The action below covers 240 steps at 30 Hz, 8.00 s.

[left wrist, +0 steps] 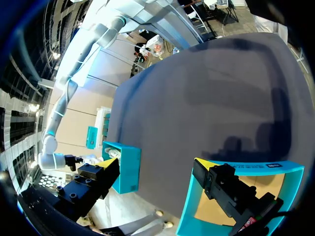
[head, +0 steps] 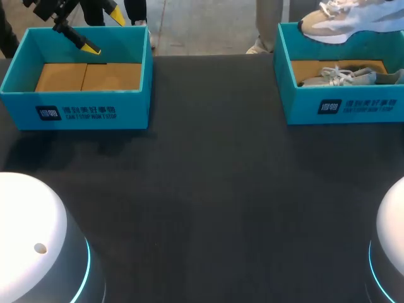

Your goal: Take the shoe out of the shoebox, open the shoe tongue, remove and reinsert the insole, then place the shoe into the shoebox

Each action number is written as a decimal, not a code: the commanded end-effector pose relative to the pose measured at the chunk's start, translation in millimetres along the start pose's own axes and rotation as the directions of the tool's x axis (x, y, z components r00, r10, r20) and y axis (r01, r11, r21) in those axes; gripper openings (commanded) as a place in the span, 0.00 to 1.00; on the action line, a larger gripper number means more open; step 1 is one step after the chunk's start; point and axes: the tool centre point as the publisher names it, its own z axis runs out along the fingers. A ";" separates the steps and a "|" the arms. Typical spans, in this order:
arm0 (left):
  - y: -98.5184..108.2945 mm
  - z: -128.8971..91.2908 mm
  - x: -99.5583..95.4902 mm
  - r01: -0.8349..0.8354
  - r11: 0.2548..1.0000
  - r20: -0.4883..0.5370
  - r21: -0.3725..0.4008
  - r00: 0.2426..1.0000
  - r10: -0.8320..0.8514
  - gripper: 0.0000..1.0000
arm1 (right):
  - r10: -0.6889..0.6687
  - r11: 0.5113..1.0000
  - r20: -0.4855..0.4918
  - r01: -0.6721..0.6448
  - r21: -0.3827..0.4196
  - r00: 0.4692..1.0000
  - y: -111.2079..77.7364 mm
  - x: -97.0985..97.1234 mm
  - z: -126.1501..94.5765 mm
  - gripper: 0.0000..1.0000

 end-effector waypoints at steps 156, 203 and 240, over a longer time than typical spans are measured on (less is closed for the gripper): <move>-1.3 0.1 0.2 -0.001 1.000 -0.002 -0.004 1.000 0.001 1.00 | 0.192 0.977 0.020 -0.189 -0.103 0.981 40.0 3.0 58.5 0.00; -1.3 0.1 0.2 -0.001 1.000 -0.002 -0.004 1.000 0.001 1.00 | 0.188 0.976 -0.021 -0.189 -0.110 0.982 66.8 27.2 108.6 0.00; -1.3 0.1 0.2 -0.001 1.000 -0.002 -0.004 1.000 0.001 1.00 | 0.185 0.980 -0.059 -0.189 -0.068 0.981 74.4 45.1 168.4 0.00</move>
